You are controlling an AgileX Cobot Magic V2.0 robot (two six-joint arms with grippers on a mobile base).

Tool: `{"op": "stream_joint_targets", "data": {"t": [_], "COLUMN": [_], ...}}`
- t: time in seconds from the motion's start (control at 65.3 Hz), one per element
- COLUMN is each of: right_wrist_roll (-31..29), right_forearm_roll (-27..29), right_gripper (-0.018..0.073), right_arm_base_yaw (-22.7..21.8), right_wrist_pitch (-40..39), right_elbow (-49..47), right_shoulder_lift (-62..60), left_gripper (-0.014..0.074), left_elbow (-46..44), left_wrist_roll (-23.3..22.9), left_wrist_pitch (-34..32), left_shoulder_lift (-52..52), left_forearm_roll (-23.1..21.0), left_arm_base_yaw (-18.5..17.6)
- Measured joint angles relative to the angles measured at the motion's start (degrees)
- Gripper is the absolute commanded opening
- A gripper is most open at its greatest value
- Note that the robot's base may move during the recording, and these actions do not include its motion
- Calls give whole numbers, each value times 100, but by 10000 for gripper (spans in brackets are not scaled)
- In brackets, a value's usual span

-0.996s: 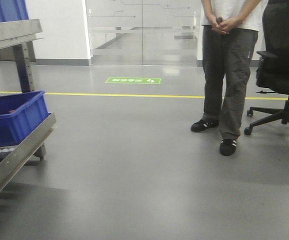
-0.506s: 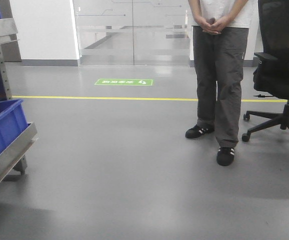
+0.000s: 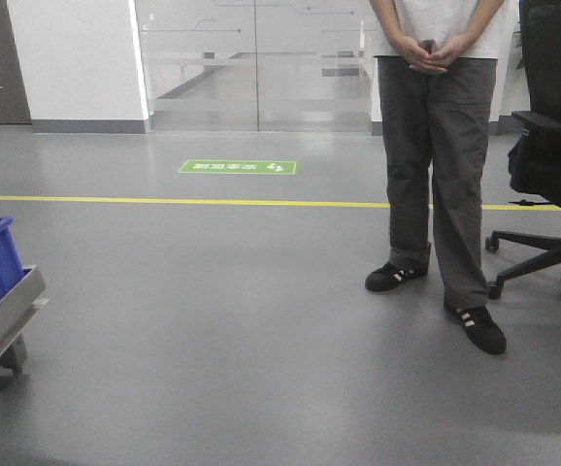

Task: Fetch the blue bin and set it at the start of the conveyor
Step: 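Carry the bin in both grippers while the base turns away from the shelf, then carry the bin in both grippers while driving to the red conveyor table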

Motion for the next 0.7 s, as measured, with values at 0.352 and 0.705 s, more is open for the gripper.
{"op": "stream_joint_targets", "data": {"t": [0.352, 0.705], "right_wrist_roll": [0, -10], "right_forearm_roll": [0, -12], "right_gripper": [-153, -153], "right_arm_base_yaw": [0, 0], "right_wrist_pitch": [0, -384], "right_elbow": [0, 0], "right_shoulder_lift": [0, 0], "left_gripper": [-111, -111], "left_elbow": [0, 0], "left_wrist_roll": [0, 0], "left_wrist_pitch": [0, -71], "left_shoulder_lift": [0, 0], "left_forearm_roll": [0, 44], "left_arm_base_yaw": [0, 0]}}
